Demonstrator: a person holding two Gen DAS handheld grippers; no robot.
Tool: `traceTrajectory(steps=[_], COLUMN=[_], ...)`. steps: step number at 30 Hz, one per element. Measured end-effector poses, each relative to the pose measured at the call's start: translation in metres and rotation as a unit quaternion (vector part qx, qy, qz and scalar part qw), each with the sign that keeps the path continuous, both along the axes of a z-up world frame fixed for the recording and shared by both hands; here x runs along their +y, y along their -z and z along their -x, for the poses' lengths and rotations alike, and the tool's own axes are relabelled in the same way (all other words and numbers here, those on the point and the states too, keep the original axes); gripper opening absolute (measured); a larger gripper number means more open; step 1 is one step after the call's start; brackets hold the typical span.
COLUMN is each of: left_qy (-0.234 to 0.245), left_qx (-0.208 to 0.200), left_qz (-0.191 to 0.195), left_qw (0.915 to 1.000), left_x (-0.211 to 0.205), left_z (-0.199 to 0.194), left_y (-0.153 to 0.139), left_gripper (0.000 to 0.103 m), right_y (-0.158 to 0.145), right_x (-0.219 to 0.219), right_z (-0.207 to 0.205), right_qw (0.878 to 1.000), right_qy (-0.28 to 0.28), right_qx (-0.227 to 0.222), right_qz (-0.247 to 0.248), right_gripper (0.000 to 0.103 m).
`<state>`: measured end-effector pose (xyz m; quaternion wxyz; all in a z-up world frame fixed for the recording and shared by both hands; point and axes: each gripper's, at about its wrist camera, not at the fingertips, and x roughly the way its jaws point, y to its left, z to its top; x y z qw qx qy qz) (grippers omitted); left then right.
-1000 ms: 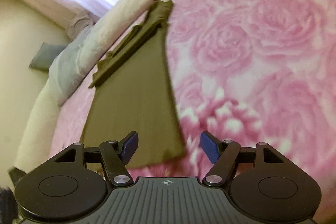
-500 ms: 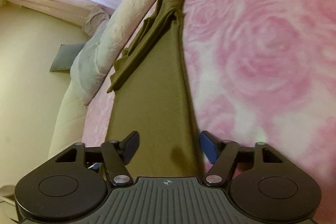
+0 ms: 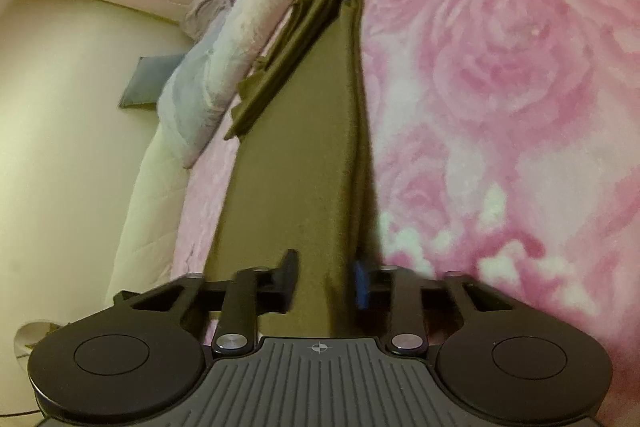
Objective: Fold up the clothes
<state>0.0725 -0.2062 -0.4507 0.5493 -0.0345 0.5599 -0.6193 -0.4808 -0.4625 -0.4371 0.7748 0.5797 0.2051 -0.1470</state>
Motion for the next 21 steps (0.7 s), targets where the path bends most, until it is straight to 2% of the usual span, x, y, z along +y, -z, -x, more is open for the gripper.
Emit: traceTrajectory(steps=[1, 5, 12, 17, 21], left_qy=[-0.001, -0.004, -0.027, -0.035, -0.054], left_qx=[-0.009, -0.037, -0.019, -0.005, 0.01], left_qz=[-0.009, -0.002, 0.034, 0.049, 0.061], left_qw=[0.9999, 0.9993, 0.9989, 0.9982, 0.9966], left_x=[0.0, 0.007, 0.047, 0.102, 0.158], left_z=[0.002, 0.009, 0.017, 0.04, 0.066], left_y=[0.0, -0.006, -0.027, -0.035, -0.037], left_gripper=[0.002, 0.001, 0.001, 0.001, 0.001], right_y=[0.001, -0.006, -0.035, -0.05, -0.053], right_x=[0.002, 0.009, 0.031, 0.062, 0.104], right_z=[0.0, 0.011, 0.043, 0.069, 0.093], right_qw=[1.0, 1.0, 0.998, 0.998, 0.998], right_qy=[0.003, 0.022, 0.044, 0.046, 0.047], right_qx=[0.013, 0.006, -0.022, -0.032, -0.037], right_qz=[-0.002, 0.008, 0.031, 0.031, 0.022], right_gripper=[0.002, 0.002, 0.001, 0.001, 0.001])
